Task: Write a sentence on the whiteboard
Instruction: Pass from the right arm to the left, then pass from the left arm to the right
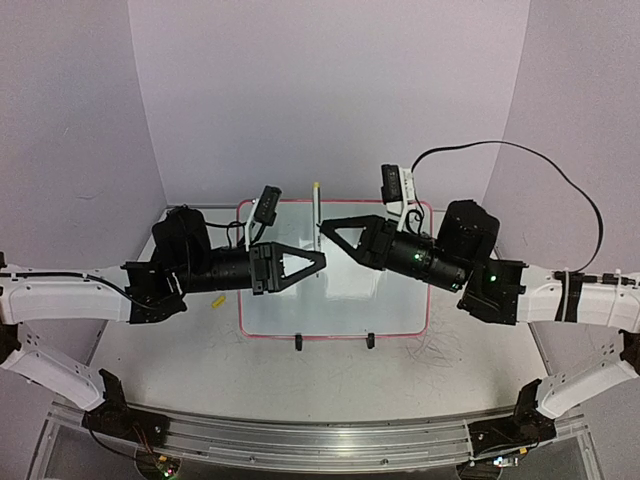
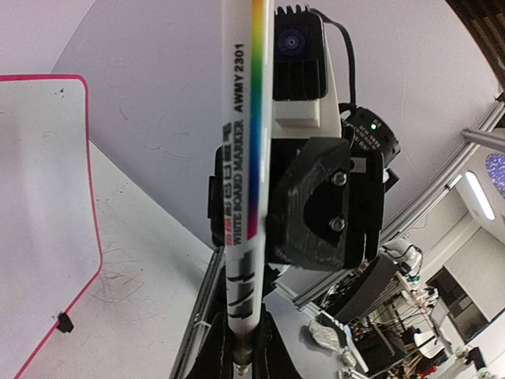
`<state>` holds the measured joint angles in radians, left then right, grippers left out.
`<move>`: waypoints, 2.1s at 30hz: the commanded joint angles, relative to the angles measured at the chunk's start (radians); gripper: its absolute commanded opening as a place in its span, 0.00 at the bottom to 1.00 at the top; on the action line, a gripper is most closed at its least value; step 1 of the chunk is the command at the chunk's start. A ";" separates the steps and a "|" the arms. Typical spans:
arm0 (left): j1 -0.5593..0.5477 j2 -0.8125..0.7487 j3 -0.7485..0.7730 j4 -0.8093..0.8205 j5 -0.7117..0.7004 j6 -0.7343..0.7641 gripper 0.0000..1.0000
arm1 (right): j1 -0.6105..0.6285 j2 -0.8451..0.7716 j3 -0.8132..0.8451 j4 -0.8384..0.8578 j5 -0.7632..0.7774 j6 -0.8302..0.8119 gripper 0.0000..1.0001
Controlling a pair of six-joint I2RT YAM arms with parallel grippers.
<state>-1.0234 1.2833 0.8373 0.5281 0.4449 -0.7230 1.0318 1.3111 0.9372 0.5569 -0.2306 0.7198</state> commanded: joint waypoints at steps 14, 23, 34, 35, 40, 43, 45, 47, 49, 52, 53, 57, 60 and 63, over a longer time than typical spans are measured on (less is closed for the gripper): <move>-0.008 0.031 0.345 -0.913 -0.048 0.633 0.00 | -0.359 0.040 0.449 -1.062 -0.641 -0.343 0.74; -0.080 0.144 0.492 -1.104 -0.149 0.766 0.00 | -0.359 0.184 0.540 -1.150 -0.860 -0.340 0.72; -0.117 0.213 0.570 -1.193 -0.215 0.835 0.00 | -0.332 0.300 0.537 -1.204 -0.879 -0.316 0.56; -0.118 0.219 0.572 -1.195 -0.219 0.839 0.00 | -0.325 0.307 0.534 -1.204 -0.884 -0.315 0.56; -0.119 0.230 0.572 -1.203 -0.241 0.846 0.00 | -0.286 0.330 0.519 -1.204 -0.891 -0.318 0.53; -0.118 0.241 0.579 -1.204 -0.238 0.839 0.00 | -0.262 0.341 0.511 -1.202 -0.896 -0.323 0.50; -0.119 0.247 0.582 -1.204 -0.235 0.838 0.00 | -0.249 0.347 0.512 -1.200 -0.891 -0.326 0.48; -0.119 0.248 0.584 -1.204 -0.235 0.836 0.00 | -0.236 0.351 0.510 -1.198 -0.881 -0.331 0.43; -0.119 0.245 0.586 -1.203 -0.244 0.834 0.00 | -0.228 0.354 0.509 -1.196 -0.877 -0.335 0.37; -0.119 0.242 0.584 -1.204 -0.251 0.825 0.00 | -0.226 0.348 0.500 -1.191 -0.850 -0.336 0.33; -0.119 0.242 0.582 -1.203 -0.252 0.821 0.00 | -0.225 0.346 0.496 -1.189 -0.849 -0.337 0.32; -0.119 0.244 0.581 -1.202 -0.249 0.813 0.00 | -0.221 0.340 0.485 -1.172 -0.841 -0.331 0.30; -0.119 0.245 0.585 -1.203 -0.250 0.815 0.00 | -0.216 0.340 0.474 -1.160 -0.845 -0.329 0.26; -0.119 0.246 0.591 -1.203 -0.252 0.819 0.00 | -0.213 0.341 0.462 -1.153 -0.854 -0.329 0.24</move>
<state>-1.1400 1.5314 1.3750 -0.6838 0.2058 0.1001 0.8059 1.6543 1.4128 -0.6342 -1.0687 0.3973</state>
